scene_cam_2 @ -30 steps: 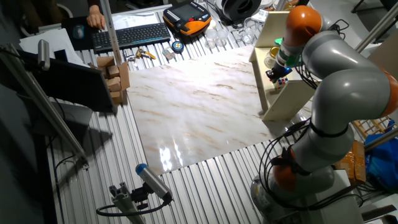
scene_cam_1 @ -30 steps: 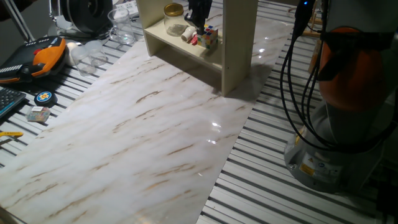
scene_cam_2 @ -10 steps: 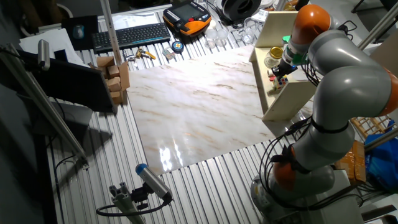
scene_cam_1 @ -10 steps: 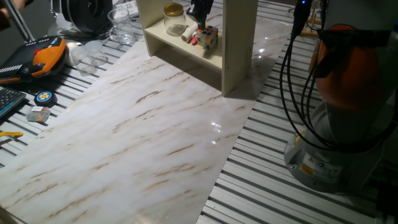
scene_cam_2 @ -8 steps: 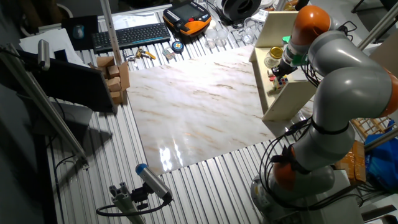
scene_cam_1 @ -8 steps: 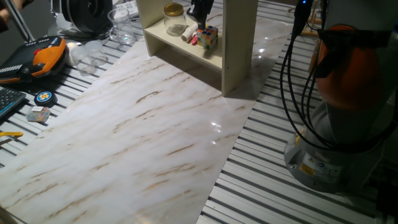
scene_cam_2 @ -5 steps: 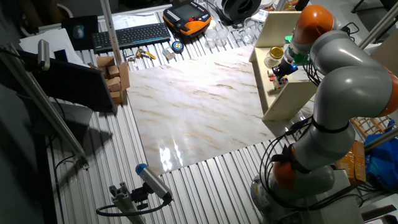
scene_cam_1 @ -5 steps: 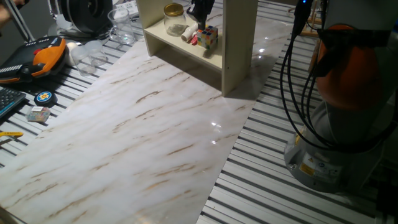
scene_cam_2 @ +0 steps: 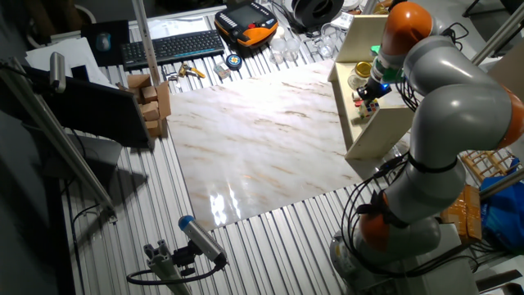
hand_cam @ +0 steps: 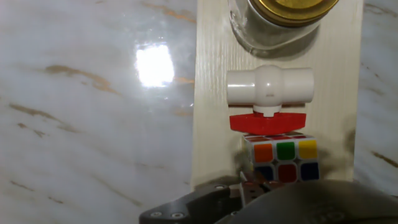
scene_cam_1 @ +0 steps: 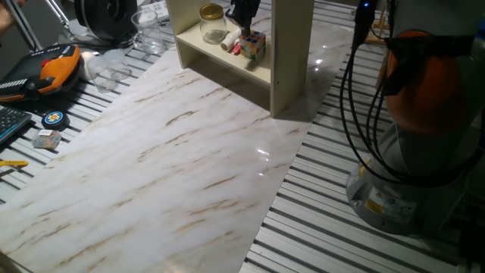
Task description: Take the object down from the shelf
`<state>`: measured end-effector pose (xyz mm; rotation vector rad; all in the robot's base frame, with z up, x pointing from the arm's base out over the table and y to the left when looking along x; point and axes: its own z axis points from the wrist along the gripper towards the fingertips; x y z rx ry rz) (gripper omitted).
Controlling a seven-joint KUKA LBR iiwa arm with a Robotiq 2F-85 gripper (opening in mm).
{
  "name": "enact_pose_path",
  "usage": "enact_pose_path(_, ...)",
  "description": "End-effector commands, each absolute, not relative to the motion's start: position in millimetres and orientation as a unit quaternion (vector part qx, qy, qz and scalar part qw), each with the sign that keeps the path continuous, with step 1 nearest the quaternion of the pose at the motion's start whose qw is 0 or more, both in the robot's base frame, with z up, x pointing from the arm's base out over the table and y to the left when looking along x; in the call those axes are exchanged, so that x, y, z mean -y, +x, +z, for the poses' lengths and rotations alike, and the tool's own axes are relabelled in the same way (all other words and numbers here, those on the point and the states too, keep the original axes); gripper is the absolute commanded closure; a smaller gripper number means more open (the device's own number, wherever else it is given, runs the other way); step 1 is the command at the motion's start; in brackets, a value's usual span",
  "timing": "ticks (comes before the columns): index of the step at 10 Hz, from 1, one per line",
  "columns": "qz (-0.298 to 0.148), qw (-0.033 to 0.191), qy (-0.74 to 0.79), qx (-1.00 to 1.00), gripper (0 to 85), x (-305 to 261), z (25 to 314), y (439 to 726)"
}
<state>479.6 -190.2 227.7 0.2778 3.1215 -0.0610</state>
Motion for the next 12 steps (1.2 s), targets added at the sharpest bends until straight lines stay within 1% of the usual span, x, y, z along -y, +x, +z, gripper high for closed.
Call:
enact_pose_path(1,-0.020,0.004,0.088,-0.996,85.0,190.0,227.7,479.7)
enact_pose_path(6,-0.013,-0.003,0.072,-0.997,85.0,200.7,229.6,478.5)
enact_pose_path(8,-0.002,0.014,0.080,-0.997,85.0,202.4,231.0,479.3)
enact_pose_path(9,-0.003,0.028,0.092,-0.995,34.0,202.9,231.0,479.2)
enact_pose_path(10,-0.010,0.042,0.101,-0.994,17.0,203.1,231.2,479.1)
enact_pose_path(11,-0.014,0.045,0.085,-0.995,0.0,203.4,231.7,478.8)
enact_pose_path(12,-0.018,0.042,0.074,-0.996,0.0,203.4,231.8,478.6)
